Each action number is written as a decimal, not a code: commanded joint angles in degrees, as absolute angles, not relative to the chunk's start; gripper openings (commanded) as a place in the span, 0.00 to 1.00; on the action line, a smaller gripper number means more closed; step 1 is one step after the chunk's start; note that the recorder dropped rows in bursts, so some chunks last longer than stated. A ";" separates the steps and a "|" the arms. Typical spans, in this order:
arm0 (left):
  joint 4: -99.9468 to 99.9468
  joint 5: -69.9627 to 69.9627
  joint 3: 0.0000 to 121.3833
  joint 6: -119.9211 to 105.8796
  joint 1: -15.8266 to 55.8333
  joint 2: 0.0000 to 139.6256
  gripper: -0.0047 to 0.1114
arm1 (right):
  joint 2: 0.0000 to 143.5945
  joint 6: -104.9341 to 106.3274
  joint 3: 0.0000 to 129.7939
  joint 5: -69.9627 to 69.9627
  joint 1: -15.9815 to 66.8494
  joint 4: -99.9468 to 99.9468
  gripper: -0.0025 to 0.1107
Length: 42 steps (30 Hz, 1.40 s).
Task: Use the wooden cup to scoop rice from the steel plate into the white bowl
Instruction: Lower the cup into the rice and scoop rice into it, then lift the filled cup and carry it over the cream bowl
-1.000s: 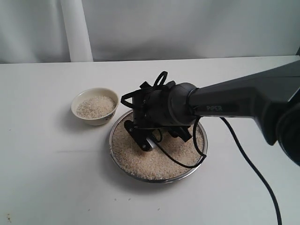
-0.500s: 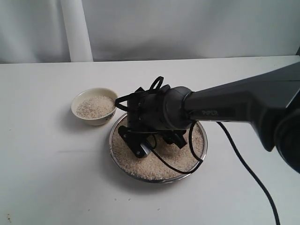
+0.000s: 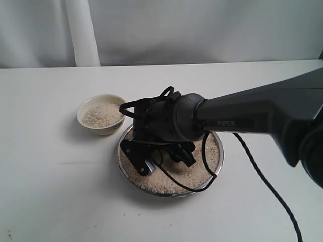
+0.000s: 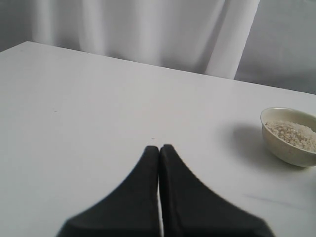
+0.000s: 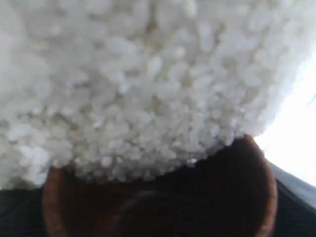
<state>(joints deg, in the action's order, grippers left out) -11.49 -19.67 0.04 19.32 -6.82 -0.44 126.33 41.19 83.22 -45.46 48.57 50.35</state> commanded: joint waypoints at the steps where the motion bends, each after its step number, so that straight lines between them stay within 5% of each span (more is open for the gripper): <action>1: -11.28 -19.31 0.00 19.45 -6.74 0.00 0.04 | 125.50 41.98 83.40 -44.07 49.37 47.47 0.02; 42: -11.28 -19.31 0.00 19.45 -6.74 0.00 0.04 | 120.89 49.00 83.48 -38.30 42.12 8.09 0.02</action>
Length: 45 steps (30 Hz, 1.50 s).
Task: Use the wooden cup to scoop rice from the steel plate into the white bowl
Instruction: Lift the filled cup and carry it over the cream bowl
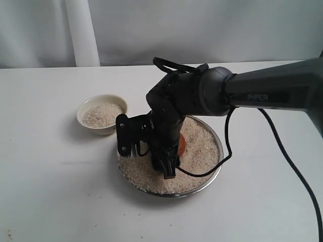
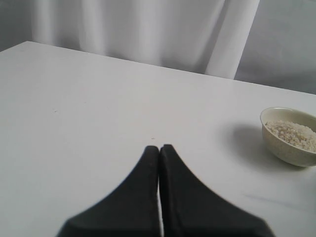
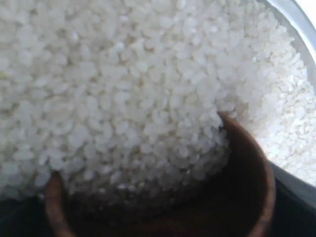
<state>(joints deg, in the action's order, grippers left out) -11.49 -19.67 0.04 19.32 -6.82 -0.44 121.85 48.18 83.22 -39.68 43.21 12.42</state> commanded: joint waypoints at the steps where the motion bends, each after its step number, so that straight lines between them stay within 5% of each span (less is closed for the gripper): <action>1: -11.28 -19.31 0.00 19.45 -6.74 0.00 0.04 | 120.89 49.76 83.48 -38.03 41.78 6.07 0.02; 45: -11.28 -19.31 0.00 19.45 -6.74 0.00 0.04 | 112.15 61.33 69.08 -21.39 33.17 -26.46 0.02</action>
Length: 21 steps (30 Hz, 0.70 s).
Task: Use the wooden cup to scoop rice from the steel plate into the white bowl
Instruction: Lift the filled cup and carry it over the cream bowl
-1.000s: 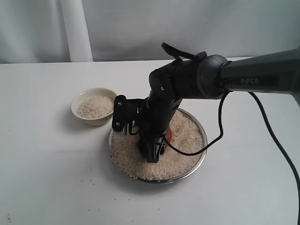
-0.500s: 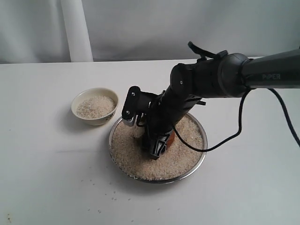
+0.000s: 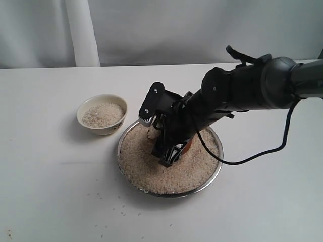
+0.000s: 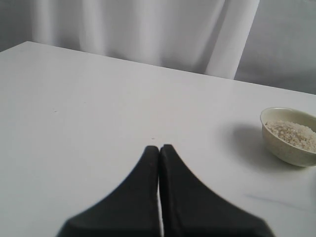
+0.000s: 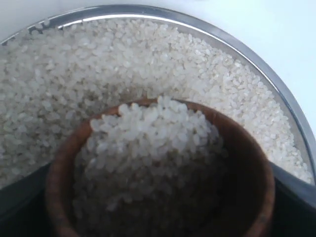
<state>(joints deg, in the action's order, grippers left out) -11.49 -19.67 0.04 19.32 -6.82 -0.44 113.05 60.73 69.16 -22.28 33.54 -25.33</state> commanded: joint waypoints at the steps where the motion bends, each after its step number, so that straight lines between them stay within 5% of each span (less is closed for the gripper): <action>1: -11.28 -19.31 0.00 19.45 -6.74 0.00 0.04 | 112.15 61.33 69.08 -21.39 33.17 -26.46 0.02; 12: -11.28 -19.31 0.00 19.45 -6.74 0.00 0.04 | 109.92 61.33 70.23 -23.07 33.17 -25.46 0.02; 21: -11.28 -19.31 0.00 19.45 -6.74 0.00 0.04 | 111.43 60.21 83.78 -33.93 34.60 -19.43 0.02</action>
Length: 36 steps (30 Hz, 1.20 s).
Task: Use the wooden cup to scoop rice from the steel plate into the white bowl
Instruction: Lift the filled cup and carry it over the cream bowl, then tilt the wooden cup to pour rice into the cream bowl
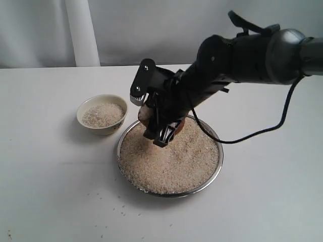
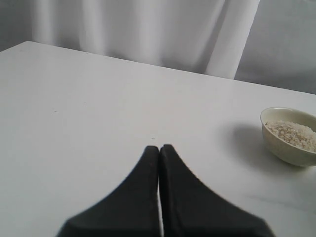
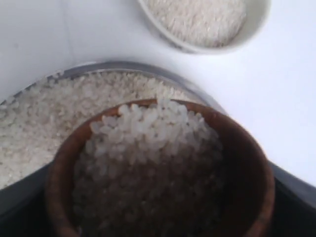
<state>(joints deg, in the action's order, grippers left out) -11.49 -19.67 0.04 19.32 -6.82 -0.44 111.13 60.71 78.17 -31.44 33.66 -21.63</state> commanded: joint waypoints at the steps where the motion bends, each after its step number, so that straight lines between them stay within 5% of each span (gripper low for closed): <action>1: -11.28 -19.31 0.00 19.45 -6.74 0.00 0.04 | 112.02 59.42 85.72 -34.68 34.80 -18.78 0.02; 18: -11.28 -19.31 0.00 19.45 -6.74 0.00 0.04 | 128.80 44.44 119.52 -45.47 40.65 -6.97 0.02; 36: -11.28 -19.31 0.00 19.45 -6.74 0.00 0.04 | 135.04 41.33 123.92 -34.44 42.62 -0.46 0.02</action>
<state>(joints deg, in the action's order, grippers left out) -11.49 -19.67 0.04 19.32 -6.82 -0.44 135.06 41.85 123.07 -38.40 42.64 -2.07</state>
